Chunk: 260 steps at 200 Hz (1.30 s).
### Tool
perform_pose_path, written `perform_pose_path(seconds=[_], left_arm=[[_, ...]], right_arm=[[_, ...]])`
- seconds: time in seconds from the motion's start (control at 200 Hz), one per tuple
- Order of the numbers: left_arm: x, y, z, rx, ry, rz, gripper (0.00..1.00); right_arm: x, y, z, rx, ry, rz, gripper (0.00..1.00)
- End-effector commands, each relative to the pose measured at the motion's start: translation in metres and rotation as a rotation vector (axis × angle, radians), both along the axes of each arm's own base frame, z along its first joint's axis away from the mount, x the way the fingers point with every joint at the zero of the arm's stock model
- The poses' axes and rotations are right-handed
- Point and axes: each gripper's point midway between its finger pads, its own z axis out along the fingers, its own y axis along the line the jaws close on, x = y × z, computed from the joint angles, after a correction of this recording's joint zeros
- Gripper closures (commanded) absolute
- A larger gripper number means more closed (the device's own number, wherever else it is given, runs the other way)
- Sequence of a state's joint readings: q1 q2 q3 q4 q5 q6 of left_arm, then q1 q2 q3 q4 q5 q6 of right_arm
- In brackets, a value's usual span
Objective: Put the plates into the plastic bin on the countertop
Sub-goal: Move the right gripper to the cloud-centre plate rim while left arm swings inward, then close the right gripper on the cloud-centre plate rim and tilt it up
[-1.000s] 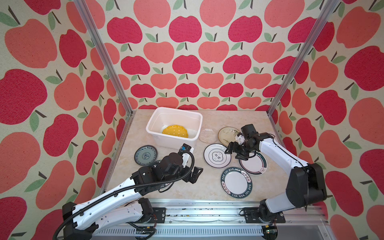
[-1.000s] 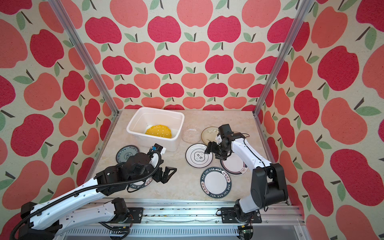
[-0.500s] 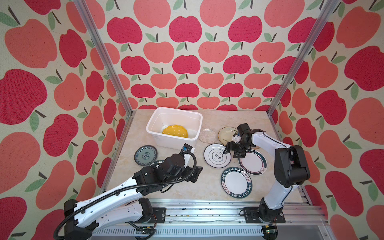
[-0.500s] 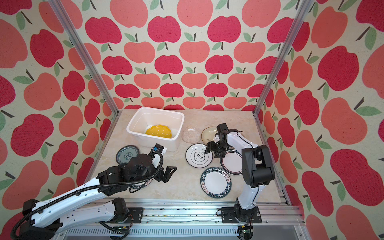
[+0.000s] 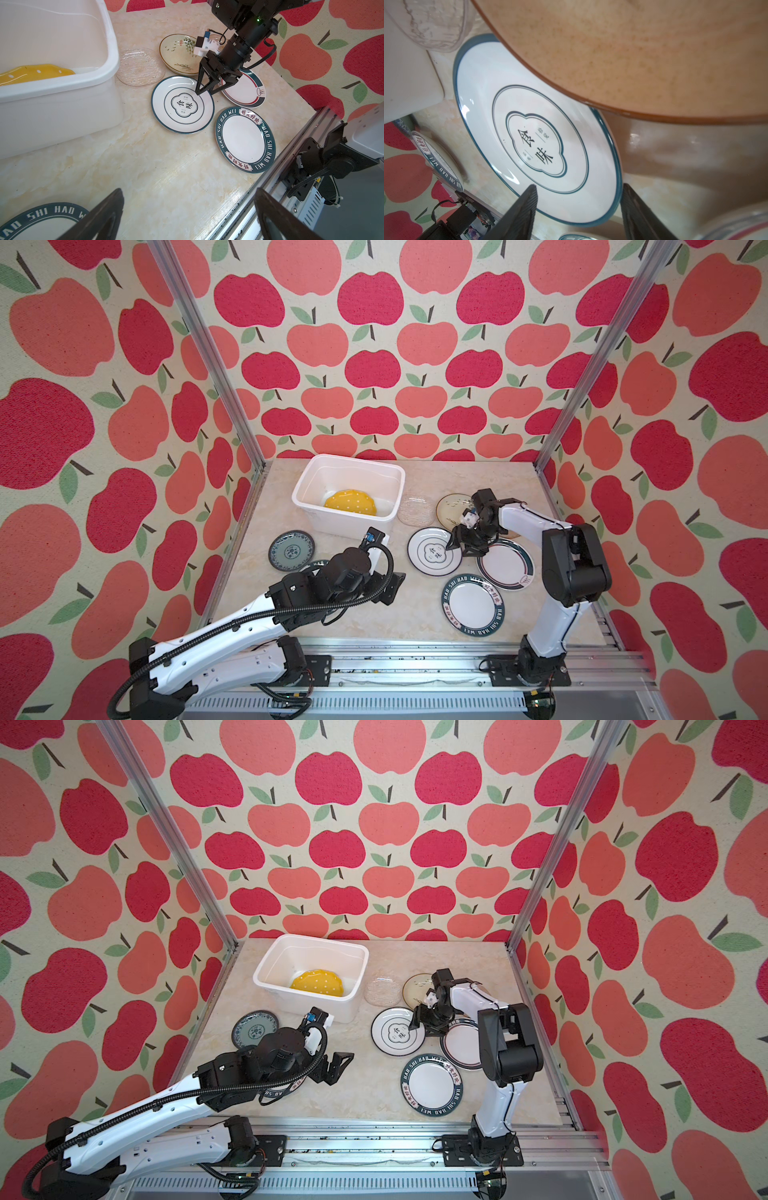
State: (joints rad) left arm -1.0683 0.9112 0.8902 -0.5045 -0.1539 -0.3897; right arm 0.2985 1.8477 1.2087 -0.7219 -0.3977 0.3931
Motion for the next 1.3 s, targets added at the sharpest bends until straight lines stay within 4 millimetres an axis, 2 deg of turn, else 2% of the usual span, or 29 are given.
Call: perform_pose_path(seconds=[0.0, 0.4, 0.575, 0.805, 1.096, 1.296], left_arm=[[0.003, -0.002, 0.013, -0.001, -0.031, 0.000, 0.01], [0.005, -0.001, 0.014, 0.001, -0.031, 0.010, 0.01], [0.006, 0.001, 0.014, 0.000, -0.033, 0.021, 0.01], [0.006, 0.001, 0.014, 0.003, -0.032, 0.021, 0.01], [0.007, 0.002, 0.016, 0.001, -0.035, 0.029, 0.01], [0.007, 0.006, 0.017, -0.007, -0.041, 0.042, 0.01]], right_arm=[[-0.005, 0.007, -0.009, 0.054, 0.032, 0.019, 0.41], [-0.008, 0.019, -0.019, 0.129, 0.073, 0.039, 0.64], [-0.011, 0.023, -0.009, 0.136, 0.042, 0.069, 0.71], [-0.029, 0.028, 0.006, 0.135, 0.006, 0.129, 0.80], [-0.029, 0.042, 0.011, 0.151, -0.013, 0.173, 0.94], [-0.024, 0.048, 0.019, 0.161, -0.034, 0.170, 0.91]])
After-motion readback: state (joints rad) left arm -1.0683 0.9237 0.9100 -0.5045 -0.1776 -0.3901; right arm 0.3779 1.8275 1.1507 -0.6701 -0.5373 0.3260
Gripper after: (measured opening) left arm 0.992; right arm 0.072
